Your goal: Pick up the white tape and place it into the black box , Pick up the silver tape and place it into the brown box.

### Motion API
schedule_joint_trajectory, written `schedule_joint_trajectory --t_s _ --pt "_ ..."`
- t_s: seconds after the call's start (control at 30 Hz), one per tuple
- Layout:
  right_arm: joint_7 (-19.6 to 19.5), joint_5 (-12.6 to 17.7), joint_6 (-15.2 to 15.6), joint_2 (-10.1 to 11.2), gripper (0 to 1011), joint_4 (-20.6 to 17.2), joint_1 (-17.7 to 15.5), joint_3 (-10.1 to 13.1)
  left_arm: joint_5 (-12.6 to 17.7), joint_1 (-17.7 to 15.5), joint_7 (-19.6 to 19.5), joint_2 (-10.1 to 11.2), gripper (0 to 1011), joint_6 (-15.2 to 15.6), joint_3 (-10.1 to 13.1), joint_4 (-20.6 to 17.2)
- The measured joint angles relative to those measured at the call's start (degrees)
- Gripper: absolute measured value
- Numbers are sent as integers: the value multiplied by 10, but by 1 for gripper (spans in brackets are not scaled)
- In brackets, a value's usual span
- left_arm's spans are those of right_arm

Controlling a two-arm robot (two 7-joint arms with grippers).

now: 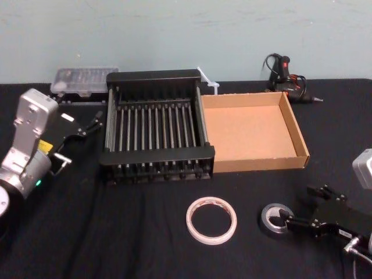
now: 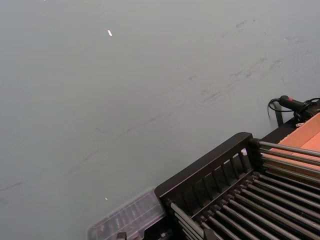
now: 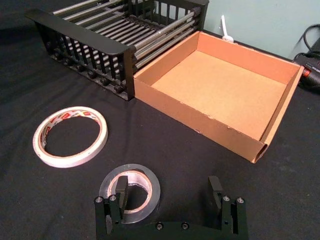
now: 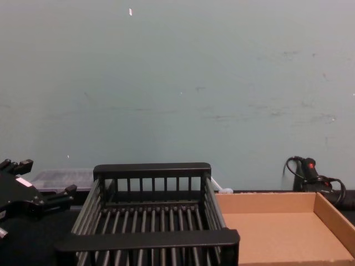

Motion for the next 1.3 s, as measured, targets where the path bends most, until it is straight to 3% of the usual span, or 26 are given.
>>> schedule_joint_trajectory --t_s 0.4,1.3 --pt "11 -8 24 -22 1002 19 20 -3 0 0 0 0 1001 0 0 0" --pt "19 -11 59 -31 1002 32 42 -16 0 0 0 0 1001 0 0 0"
